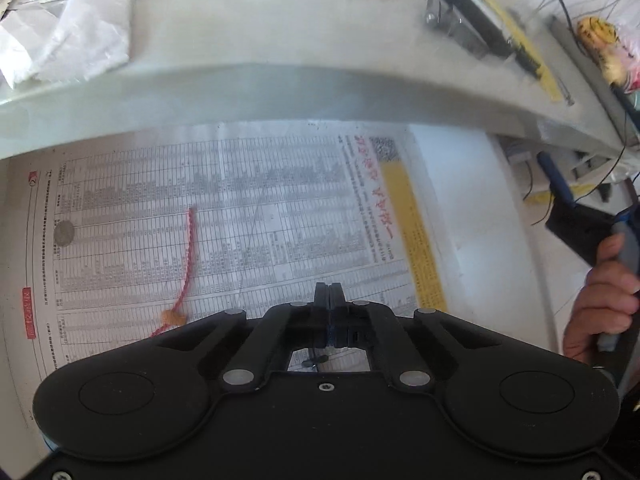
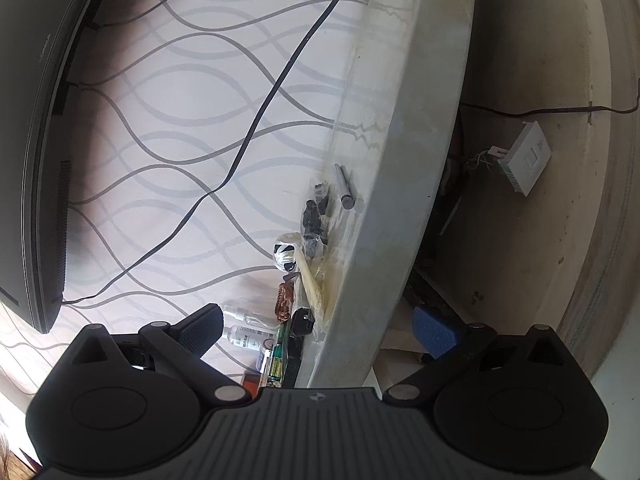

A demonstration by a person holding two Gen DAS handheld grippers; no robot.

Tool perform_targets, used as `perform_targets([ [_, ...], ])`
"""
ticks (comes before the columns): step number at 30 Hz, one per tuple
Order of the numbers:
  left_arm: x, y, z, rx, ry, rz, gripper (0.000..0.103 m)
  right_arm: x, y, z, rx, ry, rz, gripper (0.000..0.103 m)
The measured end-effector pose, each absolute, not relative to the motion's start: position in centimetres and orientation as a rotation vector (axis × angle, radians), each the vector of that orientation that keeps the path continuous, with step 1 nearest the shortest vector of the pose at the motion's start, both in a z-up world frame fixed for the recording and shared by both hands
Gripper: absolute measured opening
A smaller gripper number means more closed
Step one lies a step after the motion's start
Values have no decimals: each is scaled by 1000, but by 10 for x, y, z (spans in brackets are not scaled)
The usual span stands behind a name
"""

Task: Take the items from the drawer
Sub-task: 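Lower the left gripper into the drawer and grasp the black pen, then lift the black pen onto the countertop and open the left gripper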

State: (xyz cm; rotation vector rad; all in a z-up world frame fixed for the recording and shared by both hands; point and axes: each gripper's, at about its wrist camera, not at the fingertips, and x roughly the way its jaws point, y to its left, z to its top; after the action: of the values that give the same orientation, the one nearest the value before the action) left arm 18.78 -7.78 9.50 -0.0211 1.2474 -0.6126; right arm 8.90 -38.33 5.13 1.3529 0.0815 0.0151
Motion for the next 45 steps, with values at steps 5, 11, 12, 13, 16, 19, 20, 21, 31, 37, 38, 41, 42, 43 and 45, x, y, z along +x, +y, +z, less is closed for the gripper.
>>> perform_targets([
  [5,187,-67,87,-23,1318,-597,15,90,-382,53,1344,82,11,103],
  [11,184,-71,77,65,1381,-604,22,91,-379,55,1320,89,11,103],
  [12,184,-71,76,72,1386,-609,24,91,-378,55,1318,90,11,103],
  [13,183,-72,75,78,1392,-612,27,91,-378,55,1319,90,11,103],
  [16,179,-76,69,114,1403,-612,29,91,-378,56,1319,88,10,103],
  [19,177,-82,65,148,1389,-613,30,91,-378,55,1321,86,11,103],
  [20,177,-83,65,157,1380,-613,28,91,-378,55,1322,86,12,103],
  [21,177,-83,65,169,1369,-610,23,91,-378,55,1323,85,12,103],
  [31,188,-71,93,117,1227,-649,8,92,-378,55,1331,82,17,103],
  [37,202,-64,120,-5,1196,-743,8,92,-378,55,1331,82,16,103],
  [38,200,-66,128,-12,1183,-784,8,92,-378,55,1331,82,15,103],
  [41,198,-71,160,-30,1097,-880,8,93,-378,55,1329,85,12,103],
  [42,199,-72,173,-35,1060,-898,8,93,-378,56,1328,86,12,103],
  [43,202,-71,188,-30,1013,-904,8,94,-378,56,1327,87,13,103],
  [45,210,-75,205,0,934,-887,9,94,-378,55,1328,85,14,103],
])
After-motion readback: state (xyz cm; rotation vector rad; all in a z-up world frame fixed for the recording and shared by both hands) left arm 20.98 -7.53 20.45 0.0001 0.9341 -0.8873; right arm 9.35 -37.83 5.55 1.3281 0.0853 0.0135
